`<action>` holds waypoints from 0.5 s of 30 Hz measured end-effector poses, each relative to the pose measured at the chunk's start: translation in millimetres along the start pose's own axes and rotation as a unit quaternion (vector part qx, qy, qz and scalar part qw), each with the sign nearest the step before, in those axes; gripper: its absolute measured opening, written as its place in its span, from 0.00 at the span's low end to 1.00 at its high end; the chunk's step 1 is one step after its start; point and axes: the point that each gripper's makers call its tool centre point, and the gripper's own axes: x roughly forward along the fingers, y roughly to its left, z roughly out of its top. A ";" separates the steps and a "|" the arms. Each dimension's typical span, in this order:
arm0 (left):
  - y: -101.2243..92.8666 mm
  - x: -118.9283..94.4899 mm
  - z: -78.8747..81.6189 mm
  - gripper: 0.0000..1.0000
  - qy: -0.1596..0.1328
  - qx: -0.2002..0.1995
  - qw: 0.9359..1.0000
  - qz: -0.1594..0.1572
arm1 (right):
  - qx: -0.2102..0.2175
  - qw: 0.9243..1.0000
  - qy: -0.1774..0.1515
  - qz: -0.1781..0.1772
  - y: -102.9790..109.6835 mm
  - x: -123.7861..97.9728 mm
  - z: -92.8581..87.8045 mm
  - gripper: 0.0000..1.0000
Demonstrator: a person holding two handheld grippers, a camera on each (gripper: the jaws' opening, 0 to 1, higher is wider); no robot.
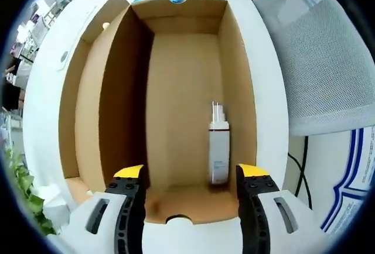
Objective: Operate the shoe box by opening the lid, removing the specified soft item, and placing it in the target area until the item is outside and the box remains undamaged.
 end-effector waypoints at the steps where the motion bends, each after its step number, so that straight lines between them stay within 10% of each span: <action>1: -0.4 1.0 0.2 0.64 0.002 0.002 1.000 -0.002 | -0.001 1.000 0.000 -0.001 -0.2 0.0 -0.1 0.95; 15: -6.9 25.2 -2.9 0.62 0.006 -0.002 1.000 -0.029 | 0.004 1.000 0.004 -0.005 -2.8 0.3 -2.4 0.94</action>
